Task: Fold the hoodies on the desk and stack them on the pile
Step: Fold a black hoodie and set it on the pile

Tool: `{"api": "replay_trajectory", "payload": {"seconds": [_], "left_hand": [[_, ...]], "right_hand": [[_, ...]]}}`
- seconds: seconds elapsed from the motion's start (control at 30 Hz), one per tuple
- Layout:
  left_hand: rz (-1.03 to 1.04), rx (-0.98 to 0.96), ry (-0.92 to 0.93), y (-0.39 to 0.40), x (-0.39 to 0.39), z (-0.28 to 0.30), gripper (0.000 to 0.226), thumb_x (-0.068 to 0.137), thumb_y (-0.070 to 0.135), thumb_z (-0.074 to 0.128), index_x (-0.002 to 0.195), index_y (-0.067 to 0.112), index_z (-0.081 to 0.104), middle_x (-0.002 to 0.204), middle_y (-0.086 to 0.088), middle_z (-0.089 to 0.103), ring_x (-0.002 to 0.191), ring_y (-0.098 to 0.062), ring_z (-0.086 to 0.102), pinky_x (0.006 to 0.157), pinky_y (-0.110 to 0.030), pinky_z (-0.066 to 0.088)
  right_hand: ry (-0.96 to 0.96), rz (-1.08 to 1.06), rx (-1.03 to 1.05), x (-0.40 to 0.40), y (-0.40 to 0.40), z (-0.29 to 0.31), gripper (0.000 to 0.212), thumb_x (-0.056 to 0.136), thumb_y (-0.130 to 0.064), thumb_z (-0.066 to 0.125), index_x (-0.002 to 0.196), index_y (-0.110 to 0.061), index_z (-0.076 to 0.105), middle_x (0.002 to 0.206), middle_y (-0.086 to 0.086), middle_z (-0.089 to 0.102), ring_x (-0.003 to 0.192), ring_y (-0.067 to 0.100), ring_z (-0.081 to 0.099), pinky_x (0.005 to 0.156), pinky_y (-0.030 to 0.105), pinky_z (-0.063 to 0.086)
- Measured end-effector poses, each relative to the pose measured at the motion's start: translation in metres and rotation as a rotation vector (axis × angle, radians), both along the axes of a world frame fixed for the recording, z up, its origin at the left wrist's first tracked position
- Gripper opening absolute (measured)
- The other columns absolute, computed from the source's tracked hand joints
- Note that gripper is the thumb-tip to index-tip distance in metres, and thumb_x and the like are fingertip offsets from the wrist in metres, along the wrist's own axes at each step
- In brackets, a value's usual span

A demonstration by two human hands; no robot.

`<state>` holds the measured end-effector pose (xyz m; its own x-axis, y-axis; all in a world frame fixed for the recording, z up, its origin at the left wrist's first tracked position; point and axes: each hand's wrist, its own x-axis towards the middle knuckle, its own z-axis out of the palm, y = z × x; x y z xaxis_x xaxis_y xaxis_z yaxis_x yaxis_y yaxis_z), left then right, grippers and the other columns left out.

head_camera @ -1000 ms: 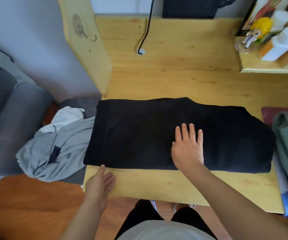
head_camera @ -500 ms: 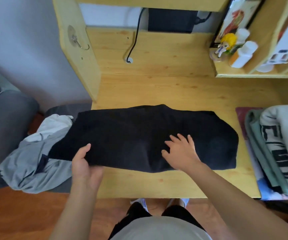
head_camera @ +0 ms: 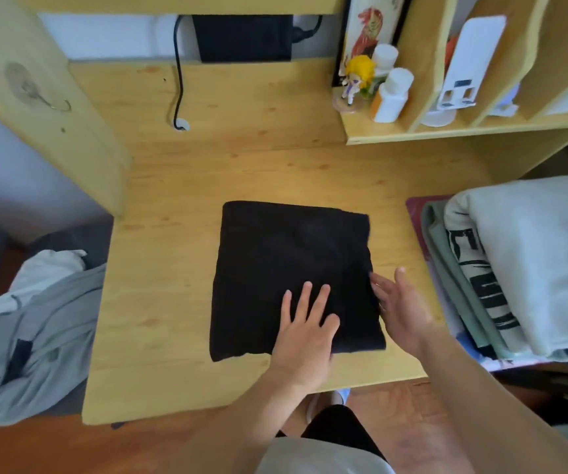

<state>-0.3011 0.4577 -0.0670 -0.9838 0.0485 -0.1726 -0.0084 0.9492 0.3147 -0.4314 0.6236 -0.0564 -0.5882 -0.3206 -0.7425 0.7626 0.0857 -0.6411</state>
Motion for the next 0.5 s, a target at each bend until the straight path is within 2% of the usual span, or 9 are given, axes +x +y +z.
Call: {"api": "replay_trajectory", "payload": {"seconds": [0.07, 0.13, 0.17, 0.23, 0.27, 0.33, 0.4, 0.5], "left_hand": [[-0.018, -0.067, -0.053, 0.011, -0.007, -0.002, 0.036, 0.090, 0.029, 0.068, 0.121, 0.020, 0.052, 0.171, -0.013, 0.001, 0.156, -0.040, -0.010, 0.122, -0.065, -0.004], [-0.037, -0.088, -0.090, 0.011, -0.012, 0.003, 0.040, 0.091, 0.034, 0.067, 0.125, 0.019, 0.051, 0.171, -0.012, -0.003, 0.156, -0.039, -0.011, 0.122, -0.065, -0.005], [-0.067, -0.087, -0.110, 0.008, -0.013, 0.006, 0.044, 0.092, 0.040, 0.065, 0.127, 0.018, 0.050, 0.171, -0.011, -0.004, 0.156, -0.037, -0.012, 0.123, -0.063, -0.005], [-0.096, -0.022, -0.123, -0.003, -0.007, 0.012, 0.050, 0.094, 0.057, 0.055, 0.130, 0.023, 0.050, 0.172, -0.005, -0.002, 0.157, -0.028, -0.012, 0.125, -0.057, -0.005], [-0.042, 0.031, -0.098, -0.009, -0.001, 0.015, 0.049, 0.096, 0.062, 0.048, 0.131, 0.028, 0.051, 0.172, 0.000, 0.003, 0.158, -0.022, -0.010, 0.126, -0.052, -0.006], [0.221, 0.109, 0.020, -0.021, 0.017, 0.019, 0.045, 0.100, 0.057, 0.041, 0.137, 0.035, 0.053, 0.169, 0.005, 0.018, 0.158, -0.018, 0.001, 0.127, -0.044, -0.001], [0.594, 0.138, 0.083, -0.036, 0.041, 0.020, 0.047, 0.101, 0.049, 0.046, 0.146, 0.033, 0.048, 0.166, 0.000, 0.026, 0.156, -0.022, 0.014, 0.127, -0.043, 0.012], [0.975, 0.352, -0.025, -0.057, 0.064, 0.019, 0.065, 0.099, 0.053, 0.053, 0.157, 0.036, 0.029, 0.167, -0.003, 0.017, 0.153, -0.024, 0.017, 0.123, -0.046, 0.025]], "right_hand": [[0.057, 0.078, 0.102, -0.009, 0.006, -0.002, 0.069, 0.097, -0.072, 0.033, 0.148, -0.029, 0.048, 0.148, -0.008, 0.054, 0.142, 0.013, 0.040, 0.121, 0.039, 0.022], [0.132, 0.185, 0.261, -0.016, -0.002, 0.002, 0.067, 0.092, -0.069, 0.052, 0.144, -0.029, 0.051, 0.141, -0.012, 0.057, 0.133, 0.013, 0.047, 0.110, 0.035, 0.031], [0.193, 0.232, 0.375, -0.017, -0.013, 0.008, 0.073, 0.088, -0.068, 0.060, 0.146, -0.026, 0.047, 0.139, -0.011, 0.056, 0.128, 0.015, 0.050, 0.106, 0.034, 0.036], [0.368, 0.329, 0.651, -0.014, -0.032, 0.009, 0.089, 0.080, -0.069, 0.066, 0.152, -0.025, 0.037, 0.139, -0.003, 0.055, 0.126, 0.024, 0.053, 0.105, 0.041, 0.045], [0.415, 0.340, 0.726, -0.011, -0.041, 0.006, 0.090, 0.079, -0.066, 0.068, 0.151, -0.023, 0.036, 0.138, 0.001, 0.055, 0.126, 0.029, 0.053, 0.105, 0.046, 0.047], [0.305, 0.209, 0.676, -0.011, -0.054, 0.005, 0.072, 0.082, -0.051, 0.076, 0.139, -0.016, 0.050, 0.130, 0.006, 0.062, 0.117, 0.032, 0.059, 0.101, 0.050, 0.051], [0.174, 0.110, 0.545, -0.016, -0.058, 0.011, 0.047, 0.085, -0.038, 0.077, 0.122, -0.014, 0.061, 0.116, 0.005, 0.069, 0.104, 0.030, 0.065, 0.096, 0.049, 0.055], [0.361, 0.099, 0.438, -0.024, -0.057, 0.029, 0.021, 0.095, -0.038, 0.066, 0.110, -0.024, 0.069, 0.105, -0.002, 0.071, 0.099, 0.023, 0.067, 0.091, 0.047, 0.056]]}}
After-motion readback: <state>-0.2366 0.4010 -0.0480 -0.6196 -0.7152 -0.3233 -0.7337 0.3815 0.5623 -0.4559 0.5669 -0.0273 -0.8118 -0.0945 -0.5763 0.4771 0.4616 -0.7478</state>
